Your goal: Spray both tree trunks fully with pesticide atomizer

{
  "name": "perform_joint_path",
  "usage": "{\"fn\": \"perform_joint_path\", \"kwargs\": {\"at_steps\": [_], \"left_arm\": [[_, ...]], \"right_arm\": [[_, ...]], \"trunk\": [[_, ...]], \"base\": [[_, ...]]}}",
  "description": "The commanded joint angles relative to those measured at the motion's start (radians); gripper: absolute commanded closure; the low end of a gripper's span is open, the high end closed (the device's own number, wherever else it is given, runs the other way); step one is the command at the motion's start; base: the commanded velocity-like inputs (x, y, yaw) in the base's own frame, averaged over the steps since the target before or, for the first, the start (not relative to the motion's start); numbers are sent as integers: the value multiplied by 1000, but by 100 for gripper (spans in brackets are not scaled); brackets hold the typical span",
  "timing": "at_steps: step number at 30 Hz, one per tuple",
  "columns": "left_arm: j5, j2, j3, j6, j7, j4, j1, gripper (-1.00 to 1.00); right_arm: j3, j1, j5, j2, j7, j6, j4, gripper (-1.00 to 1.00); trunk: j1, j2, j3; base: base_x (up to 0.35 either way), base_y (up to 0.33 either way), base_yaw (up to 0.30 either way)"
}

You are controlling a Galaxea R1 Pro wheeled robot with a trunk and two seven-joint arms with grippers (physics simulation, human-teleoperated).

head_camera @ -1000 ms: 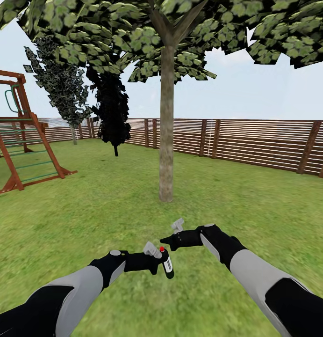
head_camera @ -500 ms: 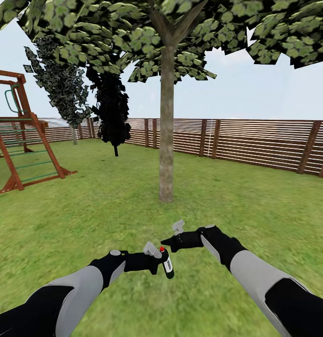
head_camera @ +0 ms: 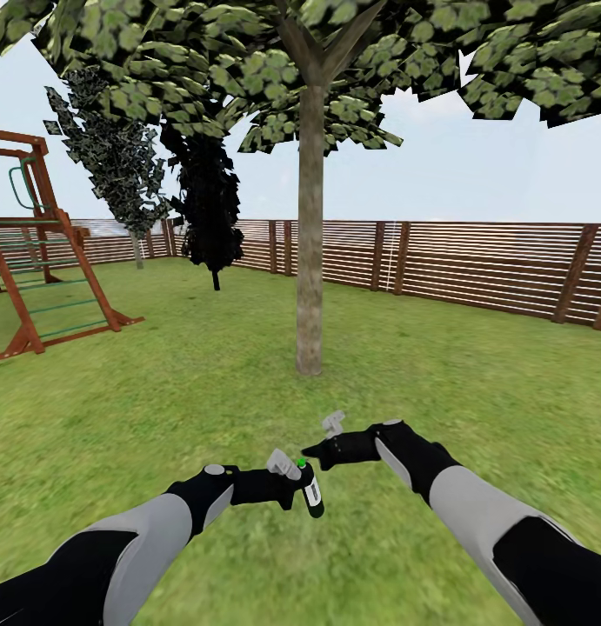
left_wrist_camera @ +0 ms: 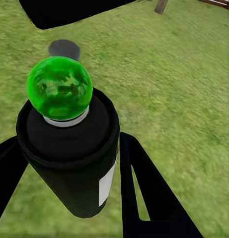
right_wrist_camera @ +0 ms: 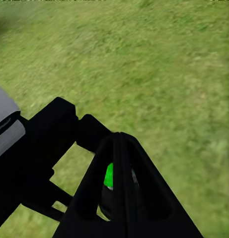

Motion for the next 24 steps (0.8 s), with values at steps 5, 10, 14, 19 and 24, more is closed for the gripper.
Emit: {"fn": "perform_joint_path", "kwargs": {"at_steps": [5,10,14,19,24], "left_arm": [[-9,0,4,-10,0,0,-1,100],[-9,0,6,-10,2,-1,-1,100],[-9,2,6,-11,8,-2,-1,100],[-8,7,8,-12,39,-3,0,100],[-3,17,10,-11,306,-2,0,100]], "right_arm": [[-4,-4,-10,-55,-106,7,-3,100],[-6,-4,-12,-99,-653,-153,1,-100],[-5,-3,-13,-109,-789,-180,90,-100],[-4,11,-16,-131,-809,-360,364,-100],[-3,108,-20,-145,-883,-526,436,-100]], "trunk": [[0,-2,-2],[0,-2,-2],[0,-2,-2],[0,-2,-2],[0,-2,-2]], "base": [[0,0,0],[0,0,0],[0,0,0],[0,0,0],[160,0,0]]}}
